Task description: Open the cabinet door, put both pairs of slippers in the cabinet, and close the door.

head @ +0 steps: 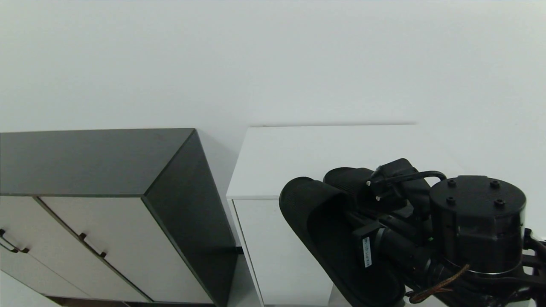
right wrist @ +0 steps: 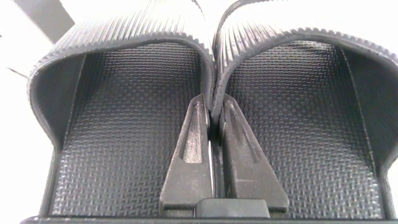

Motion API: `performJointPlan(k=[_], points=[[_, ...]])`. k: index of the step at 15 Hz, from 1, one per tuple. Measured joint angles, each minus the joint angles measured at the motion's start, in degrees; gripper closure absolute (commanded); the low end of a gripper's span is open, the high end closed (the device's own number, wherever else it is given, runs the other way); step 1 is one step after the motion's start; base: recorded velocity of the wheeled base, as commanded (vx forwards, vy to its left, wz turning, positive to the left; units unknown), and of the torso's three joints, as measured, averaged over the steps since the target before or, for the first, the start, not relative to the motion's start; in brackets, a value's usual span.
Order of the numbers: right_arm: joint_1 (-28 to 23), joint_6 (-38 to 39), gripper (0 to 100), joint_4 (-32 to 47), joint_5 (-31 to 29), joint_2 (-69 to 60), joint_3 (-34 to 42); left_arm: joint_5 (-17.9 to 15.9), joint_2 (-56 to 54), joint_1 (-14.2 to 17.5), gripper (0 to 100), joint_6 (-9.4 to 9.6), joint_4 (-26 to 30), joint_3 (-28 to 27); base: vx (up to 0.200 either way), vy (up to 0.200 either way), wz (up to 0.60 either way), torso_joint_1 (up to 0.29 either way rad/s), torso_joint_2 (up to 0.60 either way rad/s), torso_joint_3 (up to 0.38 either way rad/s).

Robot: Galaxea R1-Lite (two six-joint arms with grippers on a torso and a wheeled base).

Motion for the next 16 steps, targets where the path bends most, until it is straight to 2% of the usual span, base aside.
performJointPlan(k=[6, 16], points=[[-0.05, 0.35, 100, 0.11, 0.05, -0.05, 0.01, 0.00, 0.00, -0.02, 100, 0.00, 0.00, 0.00, -0.200, 0.000, 0.00, 0.000, 0.00, 0.002], [-0.11, 0.48, 100, -0.17, 2.07, 0.22, 0.87, -0.07, 0.00, -0.02, 100, 0.09, 0.02, 0.00, 0.000, 0.000, 0.00, 0.000, 0.00, 0.000]])
